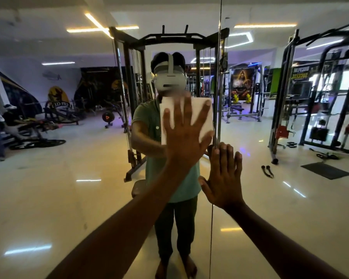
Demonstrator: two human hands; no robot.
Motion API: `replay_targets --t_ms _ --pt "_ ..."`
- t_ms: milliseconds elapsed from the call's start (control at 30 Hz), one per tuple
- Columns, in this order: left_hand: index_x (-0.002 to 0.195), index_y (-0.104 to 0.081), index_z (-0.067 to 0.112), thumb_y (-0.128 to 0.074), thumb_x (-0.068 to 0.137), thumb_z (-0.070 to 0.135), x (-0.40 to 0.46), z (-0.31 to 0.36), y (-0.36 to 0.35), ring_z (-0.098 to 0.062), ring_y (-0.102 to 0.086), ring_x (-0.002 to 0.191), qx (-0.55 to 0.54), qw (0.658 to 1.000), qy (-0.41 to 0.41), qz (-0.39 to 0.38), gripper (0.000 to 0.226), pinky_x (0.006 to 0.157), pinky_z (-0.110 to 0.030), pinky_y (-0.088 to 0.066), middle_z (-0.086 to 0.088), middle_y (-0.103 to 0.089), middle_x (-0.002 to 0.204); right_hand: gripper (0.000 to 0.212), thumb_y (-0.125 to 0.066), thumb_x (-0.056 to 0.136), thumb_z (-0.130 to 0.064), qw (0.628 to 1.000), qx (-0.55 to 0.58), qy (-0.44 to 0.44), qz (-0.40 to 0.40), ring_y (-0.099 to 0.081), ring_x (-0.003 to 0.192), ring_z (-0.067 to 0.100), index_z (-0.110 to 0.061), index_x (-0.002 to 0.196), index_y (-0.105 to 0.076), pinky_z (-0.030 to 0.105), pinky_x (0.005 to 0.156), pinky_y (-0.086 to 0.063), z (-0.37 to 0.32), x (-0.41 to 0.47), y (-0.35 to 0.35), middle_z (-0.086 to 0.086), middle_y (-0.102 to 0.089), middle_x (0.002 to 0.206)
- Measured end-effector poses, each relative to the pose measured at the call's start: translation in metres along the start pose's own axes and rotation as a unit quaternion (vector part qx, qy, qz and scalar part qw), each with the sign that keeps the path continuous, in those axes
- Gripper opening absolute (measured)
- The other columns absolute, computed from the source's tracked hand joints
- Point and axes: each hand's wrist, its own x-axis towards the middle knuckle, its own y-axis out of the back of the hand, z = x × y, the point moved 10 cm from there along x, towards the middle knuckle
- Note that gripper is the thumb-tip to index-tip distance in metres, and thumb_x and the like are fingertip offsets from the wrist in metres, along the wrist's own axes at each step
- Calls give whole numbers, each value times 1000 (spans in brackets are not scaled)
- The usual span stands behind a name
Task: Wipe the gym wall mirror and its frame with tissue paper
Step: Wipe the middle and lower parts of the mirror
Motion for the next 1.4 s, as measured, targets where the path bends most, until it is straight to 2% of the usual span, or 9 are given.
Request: replay_targets --t_ms 100,233,333,500,733,933,1067,1233,1400 --pt "165 -12 34 -31 100 73 -1 -43 8 -41 -3 158 24 999 -46 13 78 124 -61 3 -18 -6 172 97 -49 92 -62 1000 -8 -1 4 -11 159 46 8 158 -30 63 127 -6 2 -1 0 29 -16 170" --pt "166 -8 29 -26 101 74 -39 -179 27 -43 -6 157 57 986 145 55 81 125 -63 -5 -22 -8 171 95 -49 92 -60 1000 -2 -16 5 -12 158 47 6 158 -31 63 127 -6 3 -1 -4 28 -16 170" --pt "166 -9 28 -17 100 75 -45 -173 27 -46 -7 156 14 958 280 60 81 122 -67 -13 -23 -8 170 94 -48 93 -58 1000 7 -12 4 -11 158 49 8 157 -30 65 127 -6 0 -1 -5 29 -14 169" --pt "165 -12 34 -25 100 72 -16 0 -10 -44 -3 157 -24 997 73 8 76 123 -65 1 -19 -6 172 93 -47 97 -57 1000 13 7 -21 -6 158 49 10 158 -25 63 127 -1 0 -2 -2 32 -10 169" --pt "165 -12 34 -48 100 64 -157 -9 -70 -40 -1 159 5 994 -90 -64 80 123 -67 -9 -15 -1 173 92 -44 100 -61 998 2 15 -54 -6 160 43 6 159 -23 62 128 -1 13 -61 -5 28 -9 170" --pt "166 -1 28 -44 97 66 -203 -161 -51 -45 -1 157 33 988 148 -37 90 124 -65 -8 -22 2 171 94 -56 97 -56 997 -22 45 -58 -6 161 38 -3 163 -15 59 129 -1 33 -72 -15 19 -2 174" --pt "164 11 27 -32 99 68 -186 -138 -50 -53 -3 154 -24 952 306 -13 88 120 -71 -12 -29 -2 168 94 -46 99 -62 998 0 32 -52 -7 160 41 -3 164 -13 64 127 -7 33 -75 -24 19 0 174" --pt "165 -2 32 -28 102 68 -116 33 -74 -42 6 157 -34 997 53 -52 77 122 -66 3 -16 7 171 99 -44 98 -65 998 6 41 -48 0 161 39 -4 165 -5 63 127 -4 33 -75 -25 19 6 174" --pt "165 -12 32 -36 104 64 -148 -15 -73 -39 -1 158 -10 999 -29 -41 73 125 -63 -5 -13 -1 172 94 -45 98 -61 998 14 42 -34 0 161 37 -3 164 -11 61 128 -3 35 -75 -23 16 6 174"
